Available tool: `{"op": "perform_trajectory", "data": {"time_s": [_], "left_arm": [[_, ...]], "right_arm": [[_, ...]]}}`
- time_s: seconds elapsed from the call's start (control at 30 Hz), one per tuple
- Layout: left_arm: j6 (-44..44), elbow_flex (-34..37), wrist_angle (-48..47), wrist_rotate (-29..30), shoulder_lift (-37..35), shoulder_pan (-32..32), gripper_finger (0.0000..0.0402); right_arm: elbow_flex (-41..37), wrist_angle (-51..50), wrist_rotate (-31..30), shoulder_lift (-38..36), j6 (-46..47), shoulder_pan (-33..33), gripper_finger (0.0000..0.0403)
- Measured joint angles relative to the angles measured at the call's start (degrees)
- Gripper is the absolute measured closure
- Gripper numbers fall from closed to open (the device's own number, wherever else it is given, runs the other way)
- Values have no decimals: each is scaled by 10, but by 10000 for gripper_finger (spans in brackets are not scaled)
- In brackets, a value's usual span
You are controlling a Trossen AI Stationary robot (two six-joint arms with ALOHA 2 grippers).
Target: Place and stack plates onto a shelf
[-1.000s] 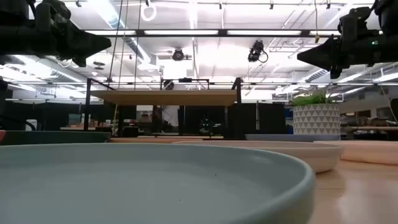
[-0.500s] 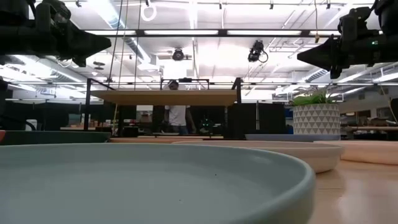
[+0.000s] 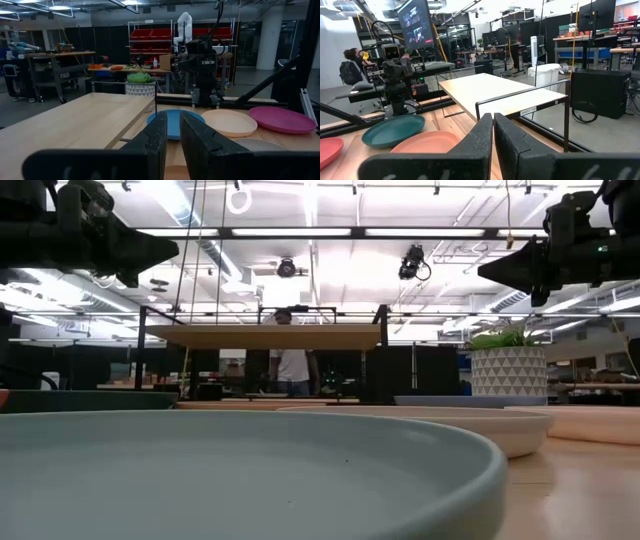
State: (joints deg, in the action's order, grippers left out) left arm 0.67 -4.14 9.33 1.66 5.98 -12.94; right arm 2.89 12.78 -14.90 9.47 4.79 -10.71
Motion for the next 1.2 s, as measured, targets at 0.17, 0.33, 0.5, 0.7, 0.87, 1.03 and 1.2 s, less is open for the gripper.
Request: {"op": "perform_trajectory", "data": {"time_s": [0.17, 0.33, 0.5, 0.7, 0.87, 1.03, 1.2], "left_arm": [[0, 0, 0, 0, 0, 0, 345], [0, 0, 0, 0, 0, 0, 345], [0, 0, 0, 0, 0, 0, 345], [0, 0, 0, 0, 0, 0, 345], [0, 0, 0, 0, 0, 0, 345], [-9, 0, 0, 0, 0, 0, 345], [-117, 0, 3, 0, 0, 0, 345]], "right_arm": [[0, 0, 0, 0, 0, 0, 378], [0, 0, 0, 0, 0, 0, 378], [0, 0, 0, 0, 0, 0, 378], [0, 0, 0, 0, 0, 0, 378], [0, 0, 0, 0, 0, 0, 378], [0, 0, 0, 0, 0, 0, 378], [0, 0, 0, 0, 0, 0, 378]]}}
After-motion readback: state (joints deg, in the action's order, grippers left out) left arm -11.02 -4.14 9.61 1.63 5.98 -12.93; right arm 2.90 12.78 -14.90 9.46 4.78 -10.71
